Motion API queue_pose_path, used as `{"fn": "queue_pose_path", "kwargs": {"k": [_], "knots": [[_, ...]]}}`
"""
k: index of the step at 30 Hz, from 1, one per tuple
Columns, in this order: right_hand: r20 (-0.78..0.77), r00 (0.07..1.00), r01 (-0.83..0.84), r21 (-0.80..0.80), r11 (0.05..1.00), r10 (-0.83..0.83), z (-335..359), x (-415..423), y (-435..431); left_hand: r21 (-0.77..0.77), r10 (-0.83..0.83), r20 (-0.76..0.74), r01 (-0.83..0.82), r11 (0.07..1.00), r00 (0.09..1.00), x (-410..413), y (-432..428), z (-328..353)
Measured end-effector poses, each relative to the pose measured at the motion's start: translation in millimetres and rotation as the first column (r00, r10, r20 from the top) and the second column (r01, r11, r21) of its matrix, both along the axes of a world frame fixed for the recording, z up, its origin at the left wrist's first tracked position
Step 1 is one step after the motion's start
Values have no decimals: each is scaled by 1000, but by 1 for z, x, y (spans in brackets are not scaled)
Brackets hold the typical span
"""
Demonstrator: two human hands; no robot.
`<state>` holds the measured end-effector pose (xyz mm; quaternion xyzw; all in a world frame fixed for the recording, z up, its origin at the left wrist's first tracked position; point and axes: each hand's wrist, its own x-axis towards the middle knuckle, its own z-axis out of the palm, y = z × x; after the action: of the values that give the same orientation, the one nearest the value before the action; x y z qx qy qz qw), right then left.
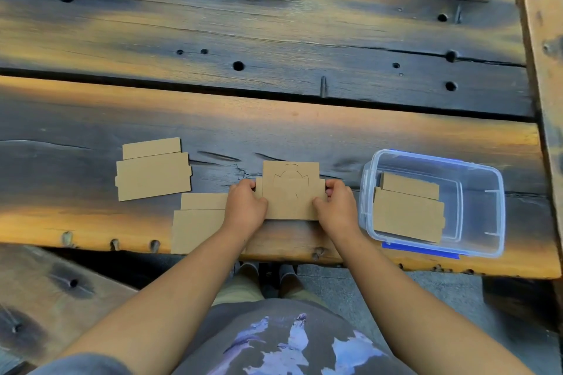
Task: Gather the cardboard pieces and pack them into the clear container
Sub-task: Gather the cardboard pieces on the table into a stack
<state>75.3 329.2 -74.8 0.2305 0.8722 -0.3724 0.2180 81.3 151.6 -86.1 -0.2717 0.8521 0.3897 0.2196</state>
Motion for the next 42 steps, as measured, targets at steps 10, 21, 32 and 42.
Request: {"fn": "queue_pose_path", "kwargs": {"k": [10, 21, 32, 42], "knots": [[-47, 999, -11, -82, 997, 7, 14, -9, -16, -45, 51, -75, -55, 998, 996, 11, -20, 29], [-68, 958, -285, -86, 955, 279, 18, 15, -85, -89, 227, -90, -235, 968, 970, 57, -93, 39], [24, 954, -298, -6, 955, 298, 2, 44, -137, -103, 83, -51, -88, 991, 995, 73, -151, 22], [87, 977, -199, 34, 979, 195, -5, 59, -145, -30, -52, -43, 50, 998, 998, 82, -160, 1]]}}
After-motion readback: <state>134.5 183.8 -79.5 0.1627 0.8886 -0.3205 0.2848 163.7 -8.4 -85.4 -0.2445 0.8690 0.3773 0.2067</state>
